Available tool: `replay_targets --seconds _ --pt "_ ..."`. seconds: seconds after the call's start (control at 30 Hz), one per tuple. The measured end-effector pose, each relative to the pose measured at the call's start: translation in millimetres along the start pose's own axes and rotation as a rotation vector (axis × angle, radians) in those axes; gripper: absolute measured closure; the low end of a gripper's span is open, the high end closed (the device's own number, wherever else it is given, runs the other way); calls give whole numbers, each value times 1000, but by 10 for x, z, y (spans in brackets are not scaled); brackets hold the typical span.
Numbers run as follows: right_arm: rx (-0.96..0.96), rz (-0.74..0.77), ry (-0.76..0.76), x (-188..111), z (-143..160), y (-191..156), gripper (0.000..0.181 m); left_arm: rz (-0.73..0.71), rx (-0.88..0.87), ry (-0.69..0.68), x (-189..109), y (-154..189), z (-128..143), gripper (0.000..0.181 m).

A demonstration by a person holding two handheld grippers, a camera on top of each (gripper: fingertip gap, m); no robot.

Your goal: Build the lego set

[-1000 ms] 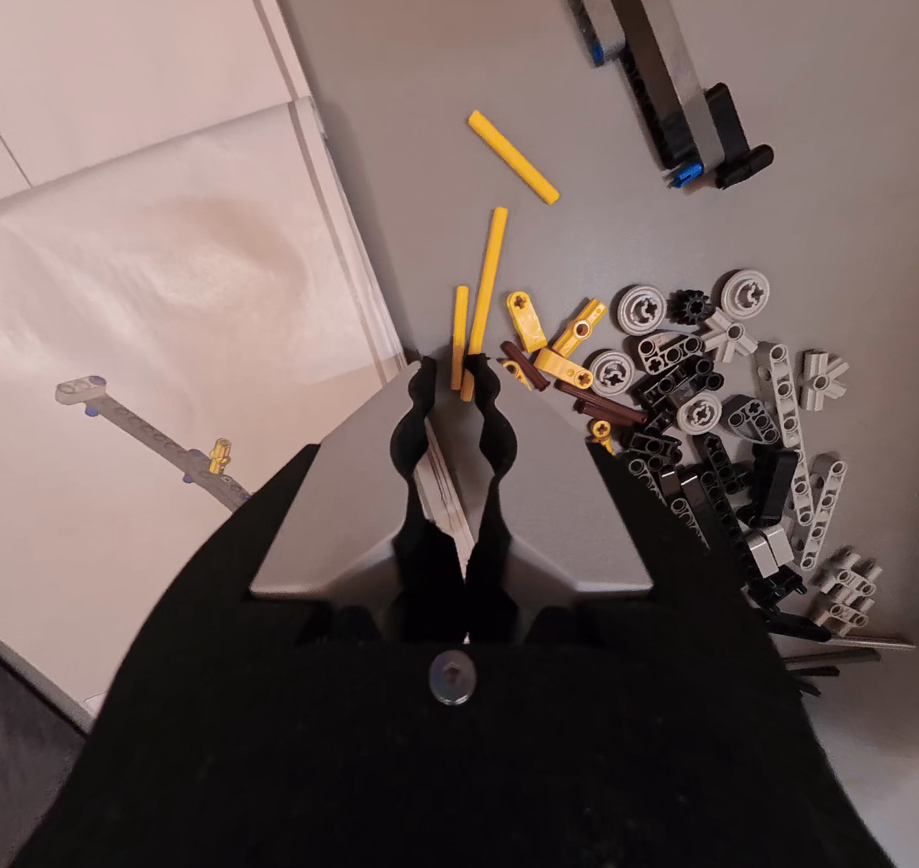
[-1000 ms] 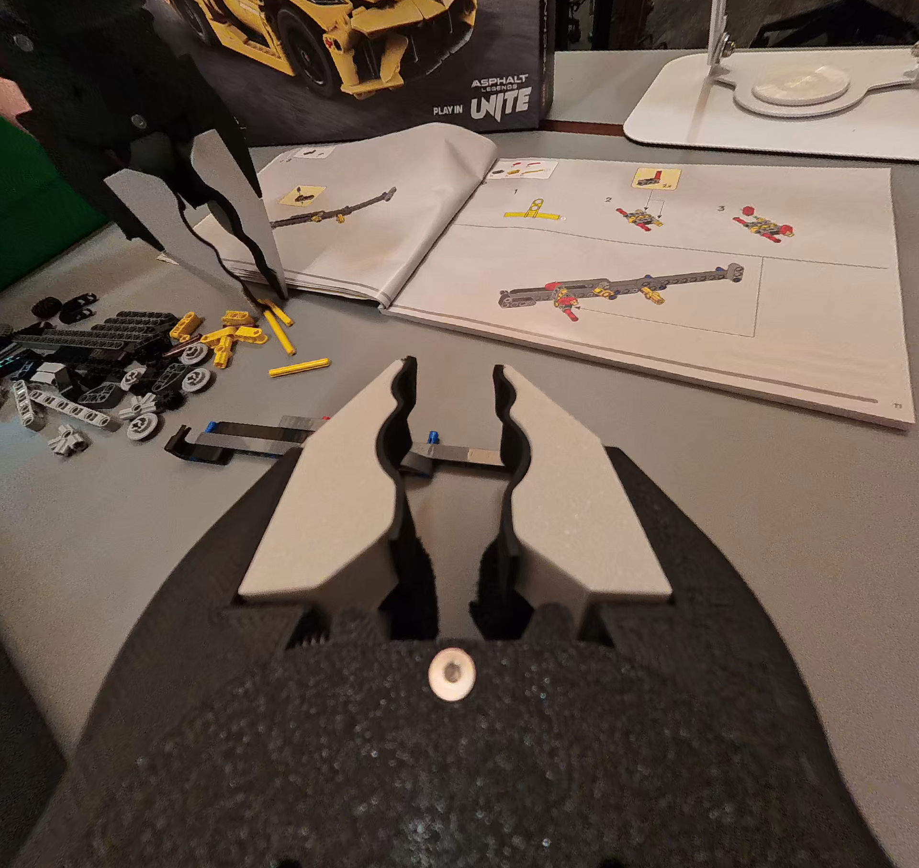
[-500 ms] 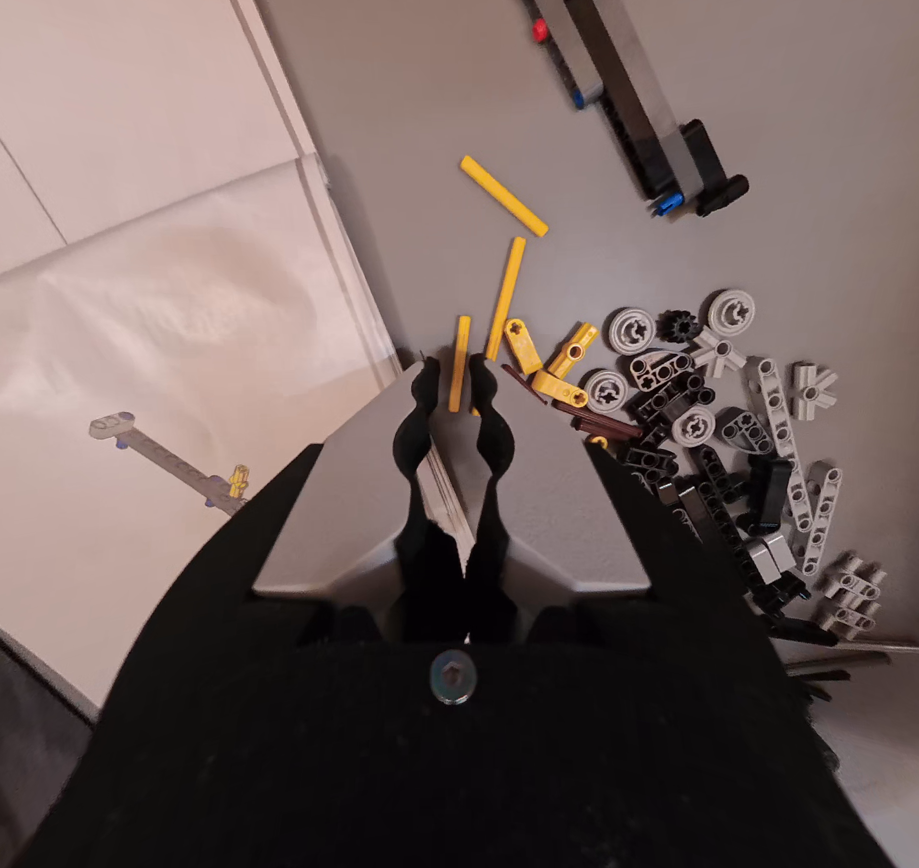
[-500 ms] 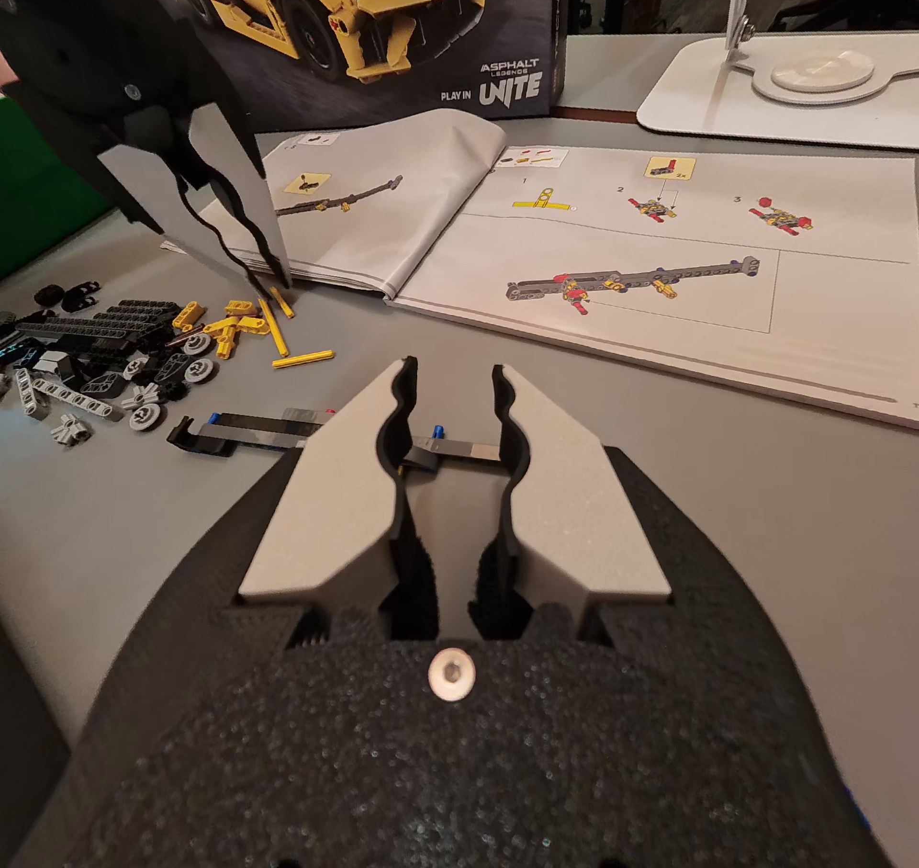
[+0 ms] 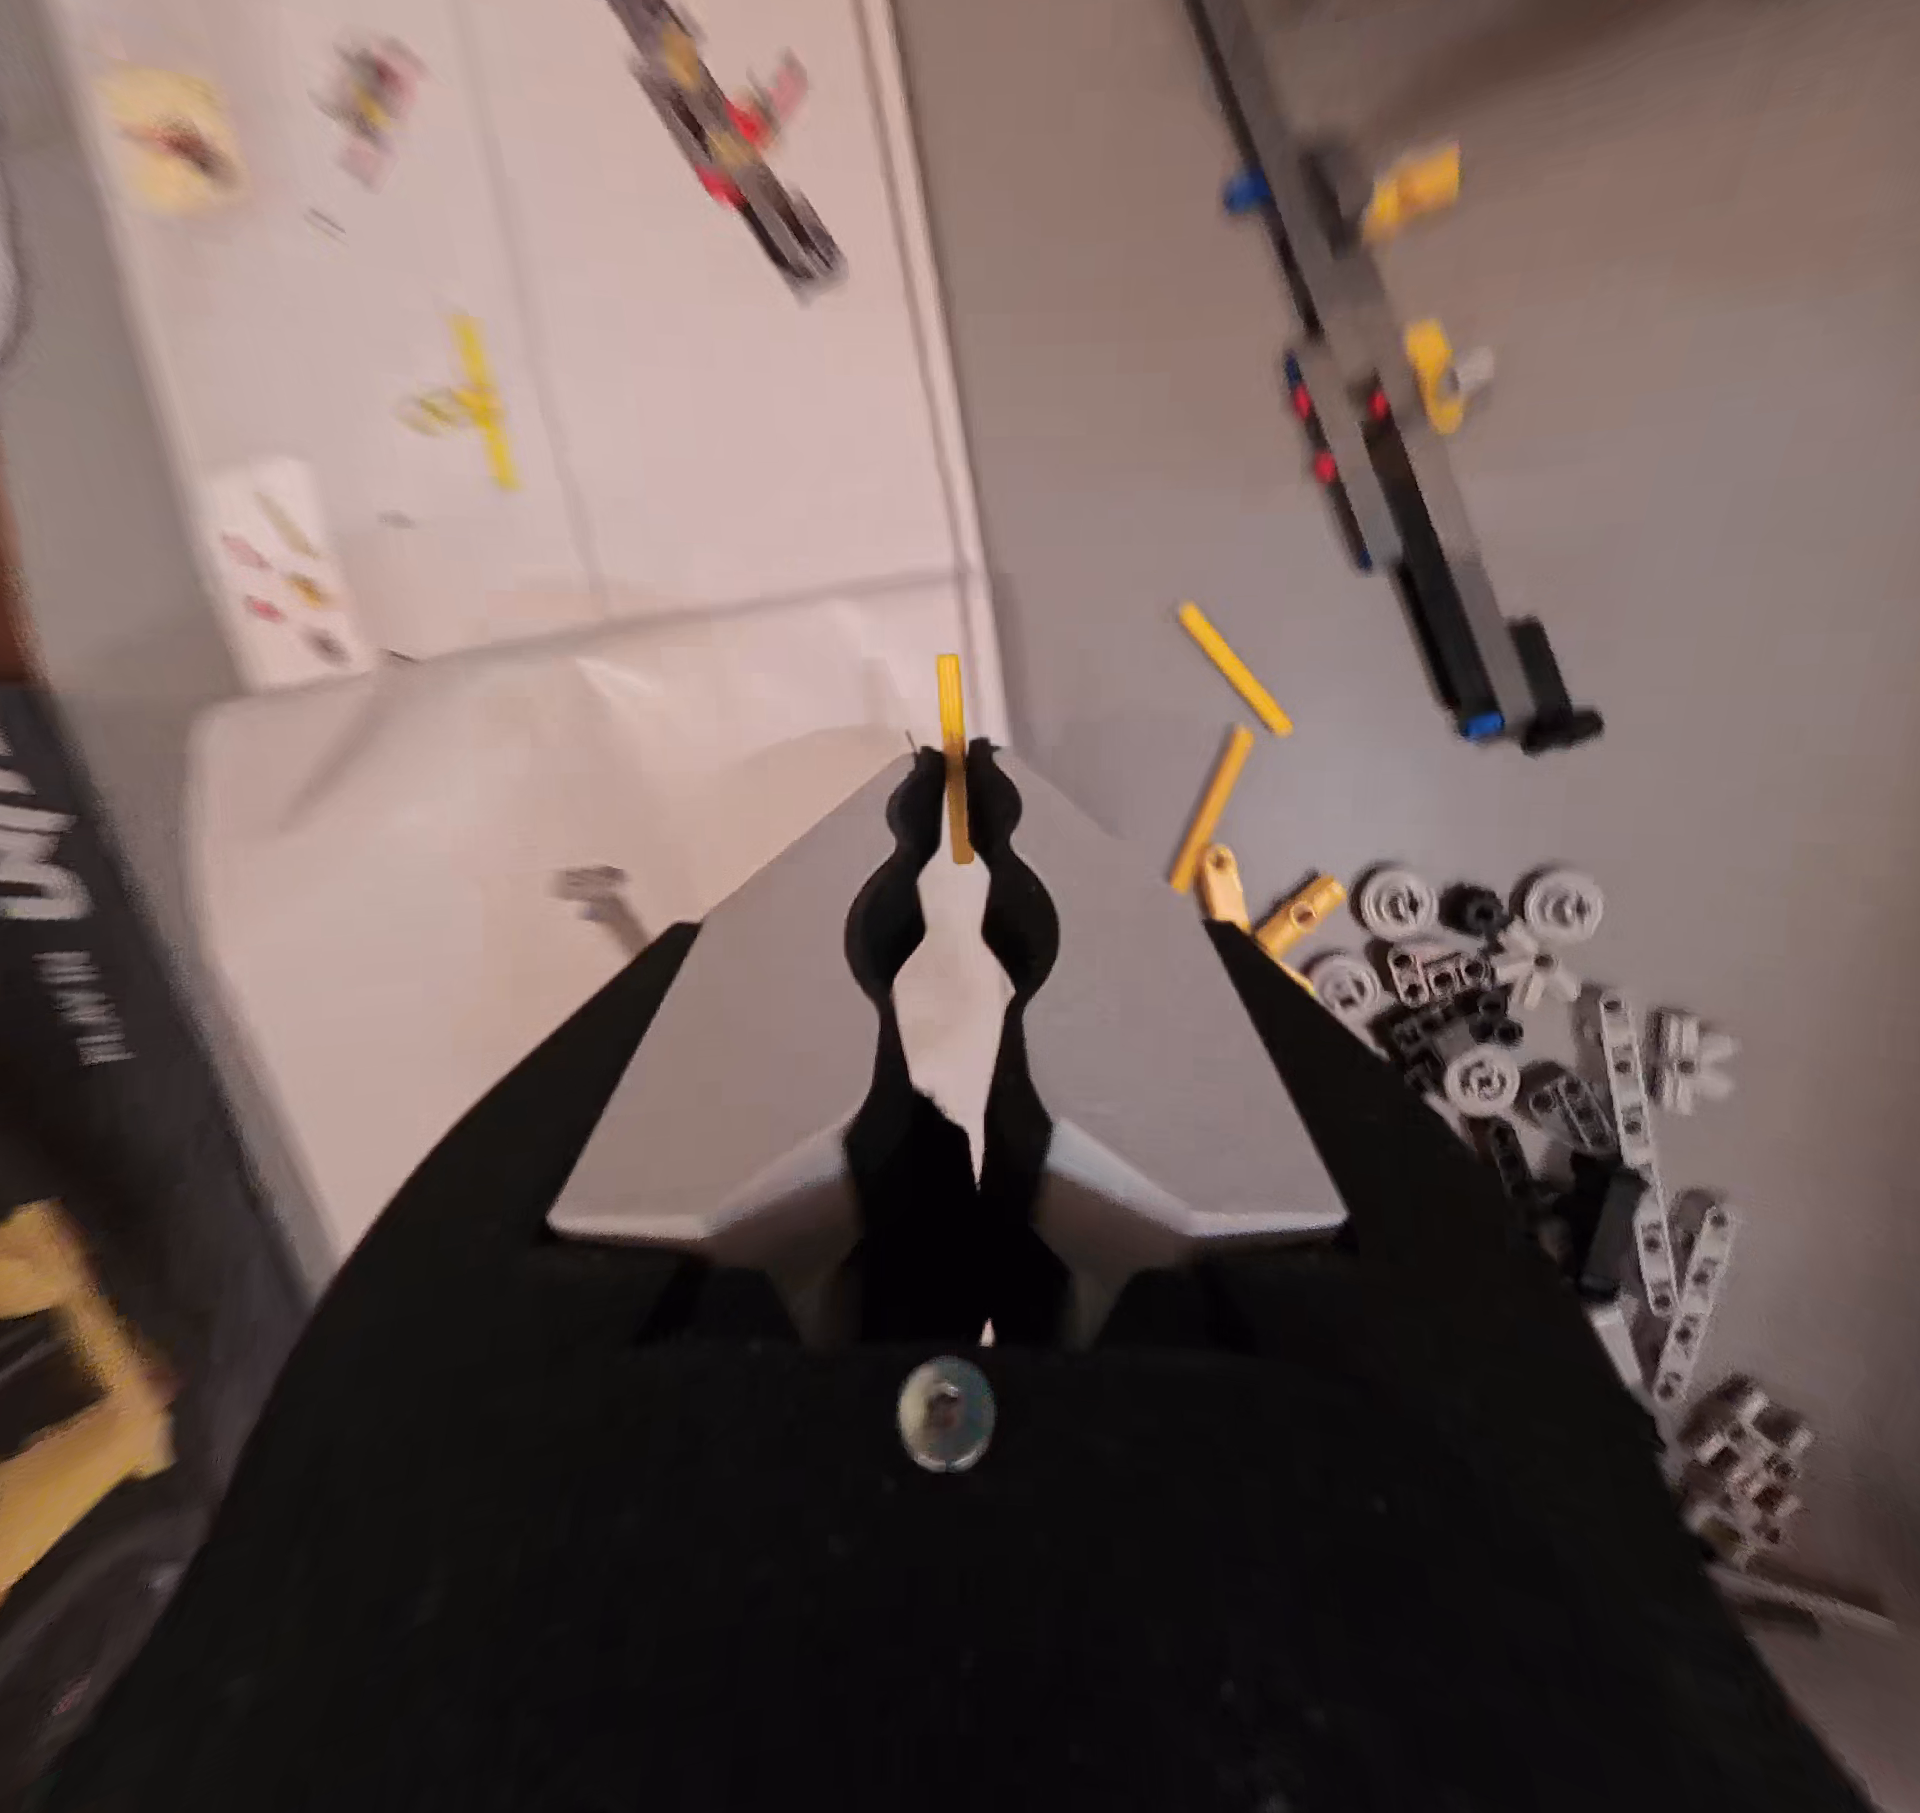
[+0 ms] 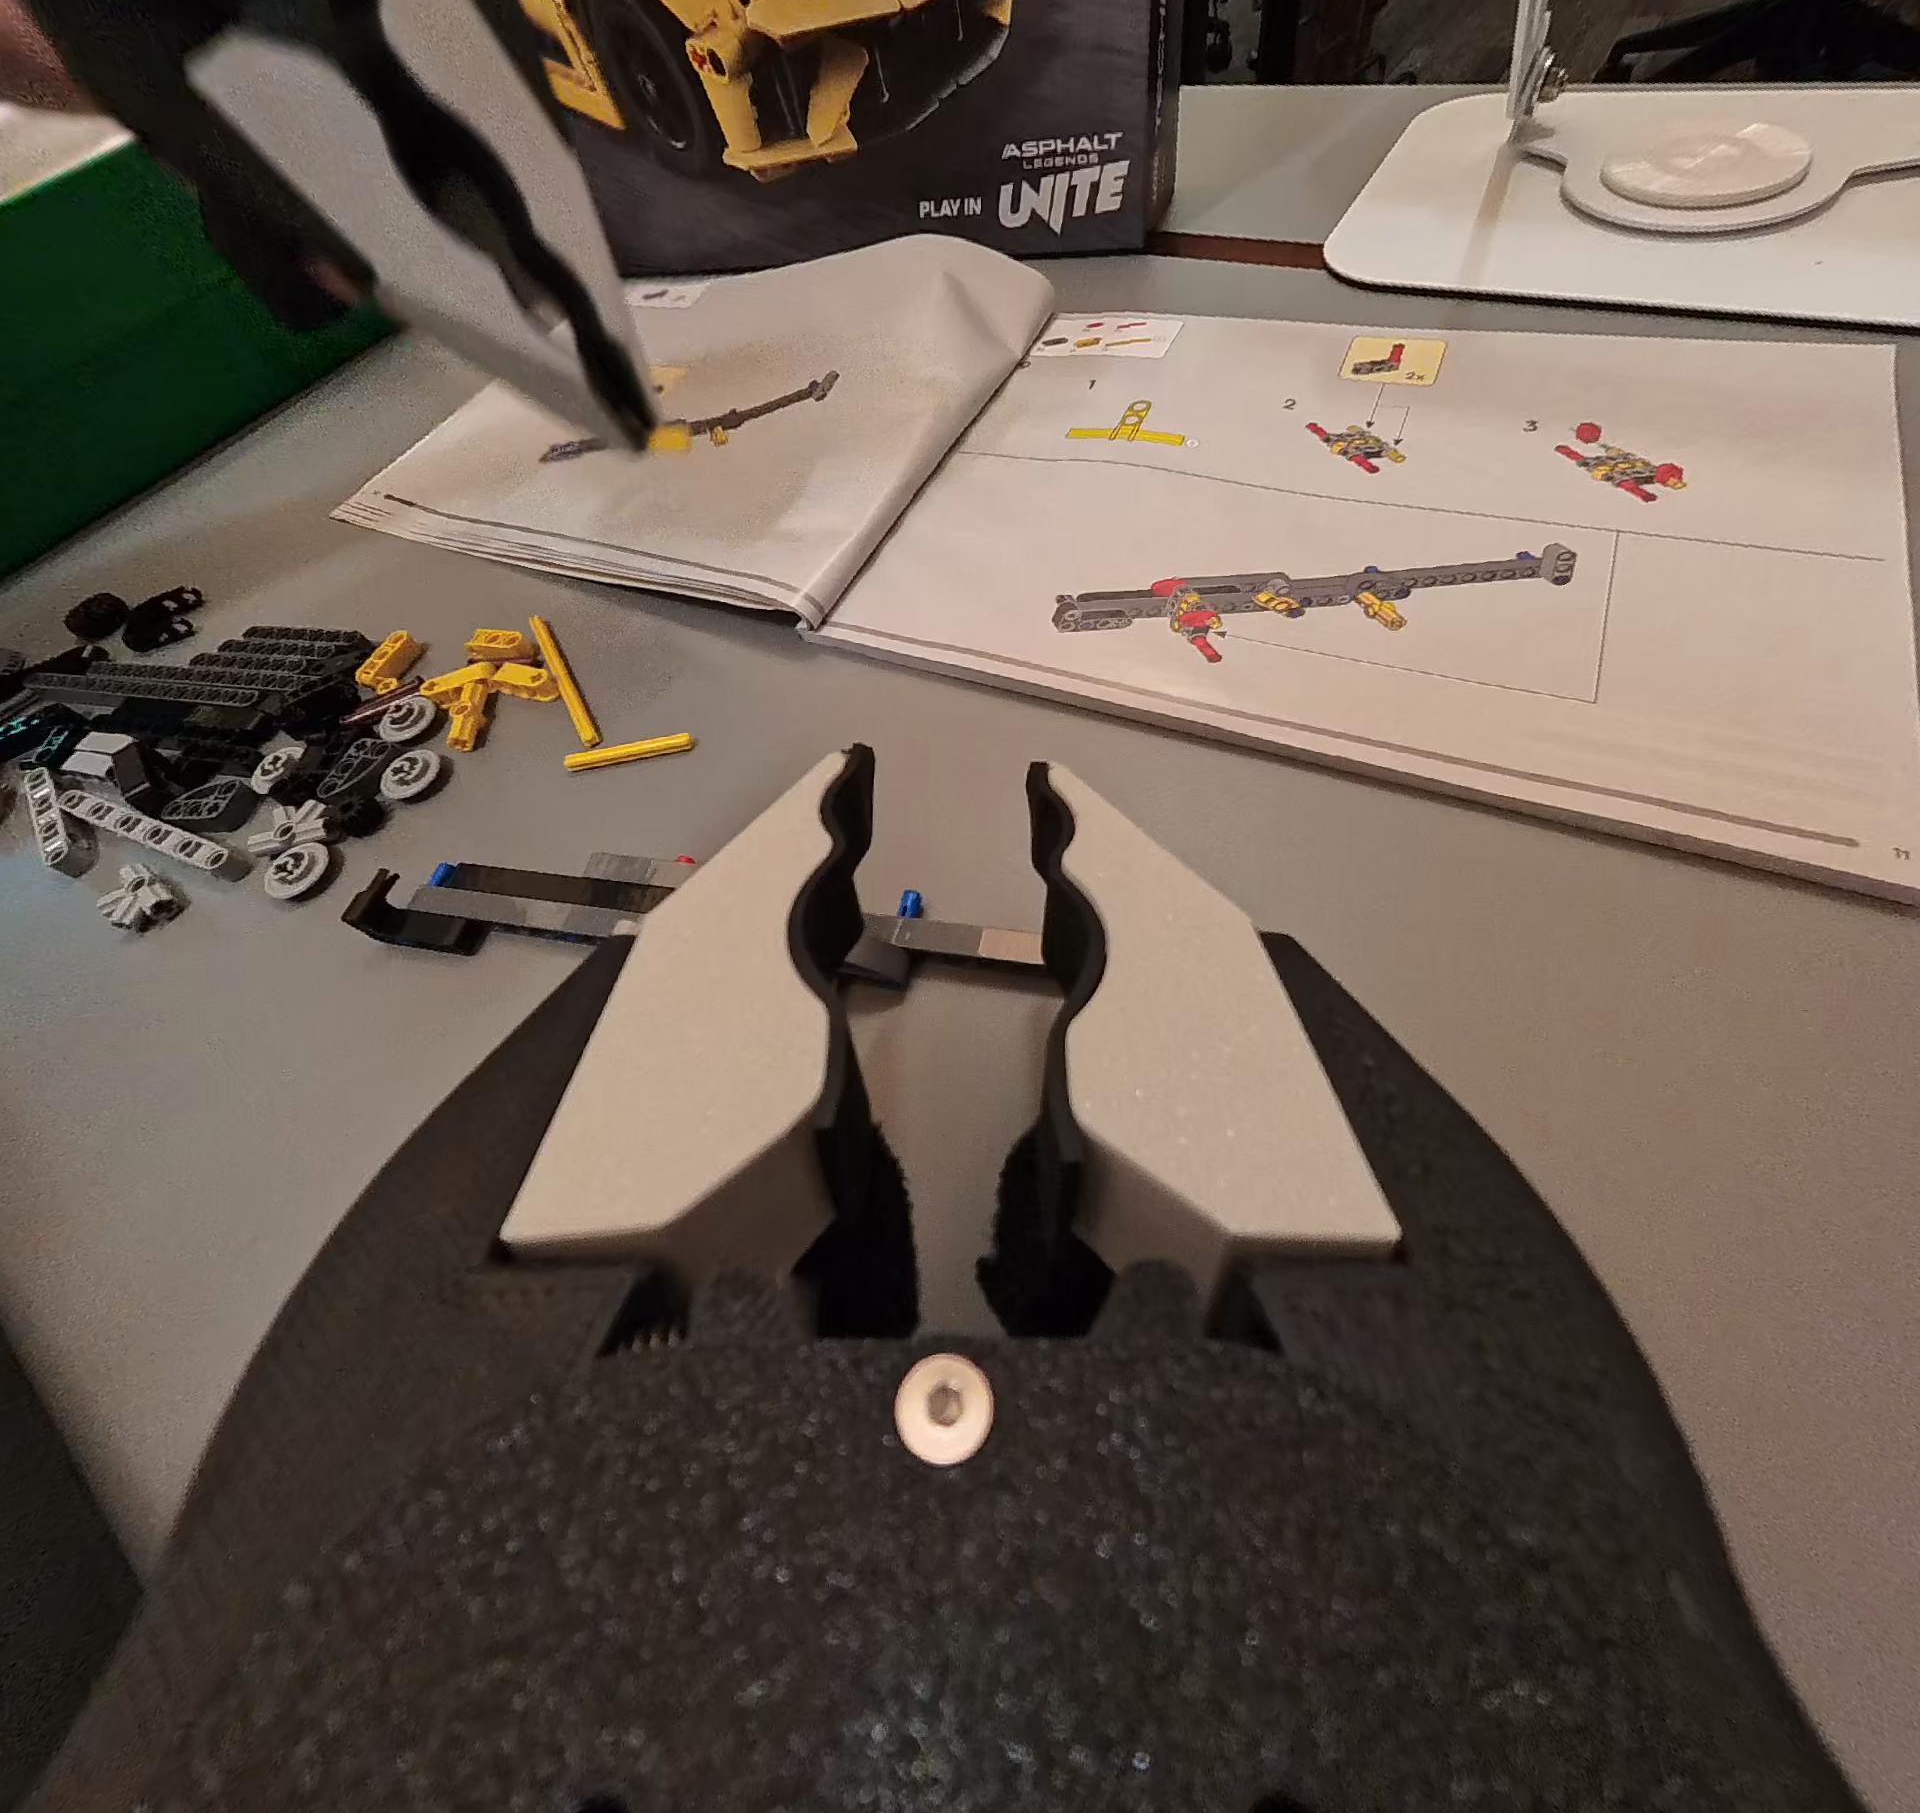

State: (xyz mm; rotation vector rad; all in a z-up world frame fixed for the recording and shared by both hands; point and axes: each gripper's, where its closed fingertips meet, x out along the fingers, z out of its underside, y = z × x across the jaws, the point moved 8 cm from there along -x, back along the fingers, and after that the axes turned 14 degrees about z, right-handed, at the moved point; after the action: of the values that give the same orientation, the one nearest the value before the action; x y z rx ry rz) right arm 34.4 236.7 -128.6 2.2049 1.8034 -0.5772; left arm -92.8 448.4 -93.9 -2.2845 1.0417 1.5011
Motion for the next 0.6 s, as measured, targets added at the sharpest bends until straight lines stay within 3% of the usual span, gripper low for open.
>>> replay_targets --seconds 0.17,0.3,0.43,0.6 --pt "-6 7 23 -22 -22 10 154 -173 -22 101 -610 -262 -410 179" --pt "5 -4 43 -42 -43 4 154 -199 -113 94 -832 -489 -552 178" --pt "-3 -2 45 -44 -43 -2 155 -149 -115 26 -679 -665 -629 179" --pt "-13 2 45 -45 -41 -8 156 -69 -156 -59 -259 -1008 -659 178"
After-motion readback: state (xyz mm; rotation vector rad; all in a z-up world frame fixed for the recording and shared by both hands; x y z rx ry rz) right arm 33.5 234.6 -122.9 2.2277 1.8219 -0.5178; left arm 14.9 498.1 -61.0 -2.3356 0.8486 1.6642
